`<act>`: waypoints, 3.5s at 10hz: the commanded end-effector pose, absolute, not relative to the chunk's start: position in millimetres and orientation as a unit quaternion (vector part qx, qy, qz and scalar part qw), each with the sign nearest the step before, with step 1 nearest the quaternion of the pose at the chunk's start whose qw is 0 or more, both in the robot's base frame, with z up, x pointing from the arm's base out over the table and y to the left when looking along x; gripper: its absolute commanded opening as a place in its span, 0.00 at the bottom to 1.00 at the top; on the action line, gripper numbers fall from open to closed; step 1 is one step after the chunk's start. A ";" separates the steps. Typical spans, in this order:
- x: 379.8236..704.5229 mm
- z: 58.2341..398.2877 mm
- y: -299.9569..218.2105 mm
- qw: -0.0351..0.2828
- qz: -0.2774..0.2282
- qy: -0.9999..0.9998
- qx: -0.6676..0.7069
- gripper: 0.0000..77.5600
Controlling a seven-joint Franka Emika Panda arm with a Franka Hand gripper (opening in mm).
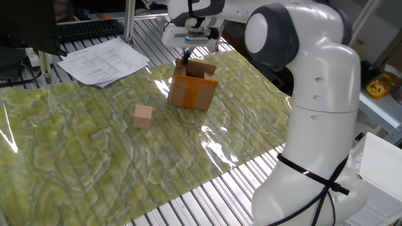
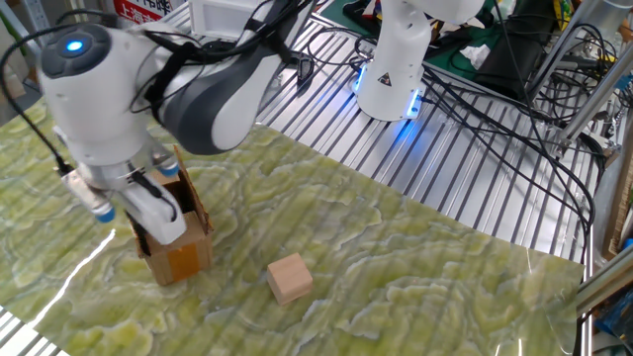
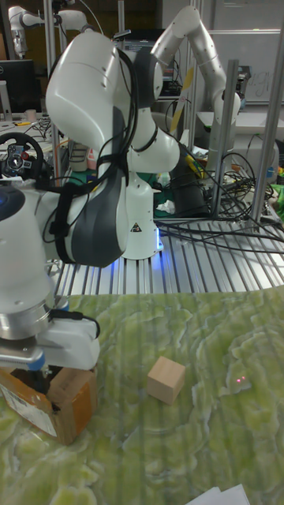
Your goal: Open a box
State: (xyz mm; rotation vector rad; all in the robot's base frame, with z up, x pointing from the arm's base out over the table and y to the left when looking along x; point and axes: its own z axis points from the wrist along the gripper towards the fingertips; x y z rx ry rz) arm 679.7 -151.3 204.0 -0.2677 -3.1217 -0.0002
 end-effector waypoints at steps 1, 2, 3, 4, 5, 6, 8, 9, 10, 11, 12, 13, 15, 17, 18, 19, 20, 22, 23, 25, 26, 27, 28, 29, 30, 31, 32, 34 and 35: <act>694.7 212.2 -157.1 0.008 0.006 -0.997 -0.080 0.00; 696.7 213.0 -157.8 0.009 0.006 -0.997 -0.079 0.00; 701.8 213.1 -159.7 0.007 0.006 -0.997 -0.079 0.00; 704.4 210.1 -160.8 0.005 0.006 -0.997 -0.079 0.00; 705.4 206.6 -161.4 0.003 0.006 -0.997 -0.079 0.00; 705.1 197.5 -162.0 -0.002 0.005 -0.997 -0.078 0.00; 705.1 183.6 -163.9 -0.008 0.003 -0.997 -0.075 0.00; 706.6 178.4 -165.4 -0.012 0.003 -0.997 -0.074 0.00; 708.3 175.7 -166.6 -0.012 0.002 -0.997 -0.073 0.00; 710.1 174.4 -167.5 -0.012 0.002 -0.997 -0.071 0.00; 711.6 172.6 -168.4 -0.013 0.002 -0.997 -0.071 0.00; 712.3 170.9 -169.0 -0.015 0.002 -0.997 -0.071 0.00; 711.6 166.1 -169.4 -0.025 0.004 -0.997 -0.074 0.00; 711.7 166.3 -169.3 -0.024 0.005 -0.997 -0.074 0.00; 711.8 166.6 -169.3 -0.019 0.004 -0.997 -0.076 0.00; 712.0 167.0 -169.3 -0.019 0.003 -0.997 -0.078 0.00; 712.0 167.0 -169.3 -0.019 0.003 -0.997 -0.078 0.00; 716.2 185.5 -167.5 0.006 0.000 -0.996 -0.084 0.00; 716.4 193.5 -166.5 0.016 -0.001 -0.996 -0.082 0.00; 715.2 198.5 -165.4 0.019 -0.002 -0.996 -0.082 0.00; 706.8 197.5 -162.0 0.017 -0.002 -0.997 -0.079 0.00; 698.1 195.1 -159.0 0.018 -0.004 -0.997 -0.078 0.00; 695.8 194.5 -158.2 0.018 -0.005 -0.997 -0.078 0.00; 681.1 192.1 -153.9 0.018 -0.005 -0.997 -0.076 0.00; 672.9 192.5 -151.6 0.019 -0.005 -0.997 -0.073 0.00; 671.3 192.7 -151.2 0.019 -0.005 -0.997 -0.072 0.00; 663.1 192.8 -149.3 0.019 -0.002 -0.997 -0.068 0.00; 655.8 191.0 -148.1 0.020 0.003 -0.998 -0.067 0.00; 653.0 190.9 -147.7 0.021 0.003 -0.998 -0.066 0.00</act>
